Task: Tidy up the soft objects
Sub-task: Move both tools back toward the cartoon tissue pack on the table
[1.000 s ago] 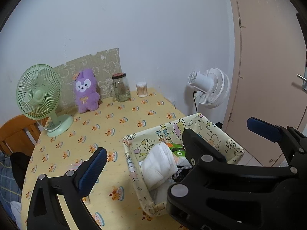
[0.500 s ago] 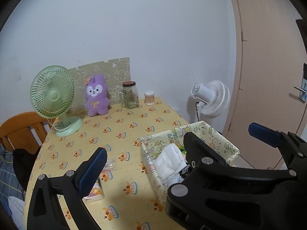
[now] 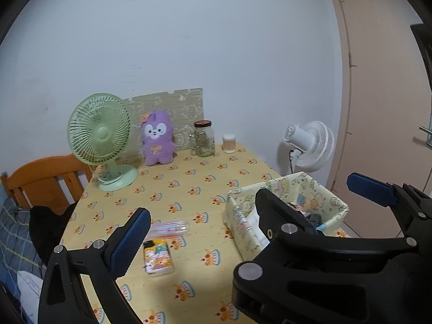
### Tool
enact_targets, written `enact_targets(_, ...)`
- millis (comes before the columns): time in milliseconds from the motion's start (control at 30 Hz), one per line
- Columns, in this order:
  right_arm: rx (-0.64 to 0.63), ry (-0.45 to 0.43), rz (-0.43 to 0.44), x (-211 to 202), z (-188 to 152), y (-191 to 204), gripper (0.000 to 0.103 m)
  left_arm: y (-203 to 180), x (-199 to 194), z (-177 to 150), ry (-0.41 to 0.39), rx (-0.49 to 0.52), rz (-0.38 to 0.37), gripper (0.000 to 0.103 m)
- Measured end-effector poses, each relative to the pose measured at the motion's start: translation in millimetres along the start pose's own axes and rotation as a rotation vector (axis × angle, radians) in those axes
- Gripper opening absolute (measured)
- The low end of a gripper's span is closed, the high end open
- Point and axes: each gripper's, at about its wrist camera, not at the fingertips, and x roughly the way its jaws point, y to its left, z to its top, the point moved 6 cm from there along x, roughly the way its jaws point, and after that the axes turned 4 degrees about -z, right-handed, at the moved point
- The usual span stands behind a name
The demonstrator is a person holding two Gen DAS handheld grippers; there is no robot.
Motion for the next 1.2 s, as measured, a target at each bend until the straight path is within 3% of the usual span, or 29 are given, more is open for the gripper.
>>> enact_targets(400, -0.032, -0.020, 0.057, 14.3, -6.2, 38.4, 0.102, 37.8, 4.2, -15.0, 0.013, -0.041, 0.051, 0.102)
enact_targets(600, -0.054, 0.024, 0.110, 34.4, -13.7, 56.6, 0.093, 54.3, 16.0, -27.3, 0.048, -0.067, 0.071, 0.102)
enact_targets(800, -0.073, 0.029, 0.110, 51.1, -21.9, 68.5, 0.092, 68.5, 30.2, -39.1, 0.082, -0.084, 0.086, 0.102)
enact_targets(967, -0.095, 0.076, 0.174, 72.1, -29.8, 83.0, 0.084, 80.9, 43.0, -49.2, 0.121, -0.107, 0.100, 0.102)
enact_targets(1200, -0.114, 0.113, 0.198, 95.2, -37.5, 95.6, 0.083, 94.4, 61.3, -62.0, 0.174, -0.130, 0.124, 0.102)
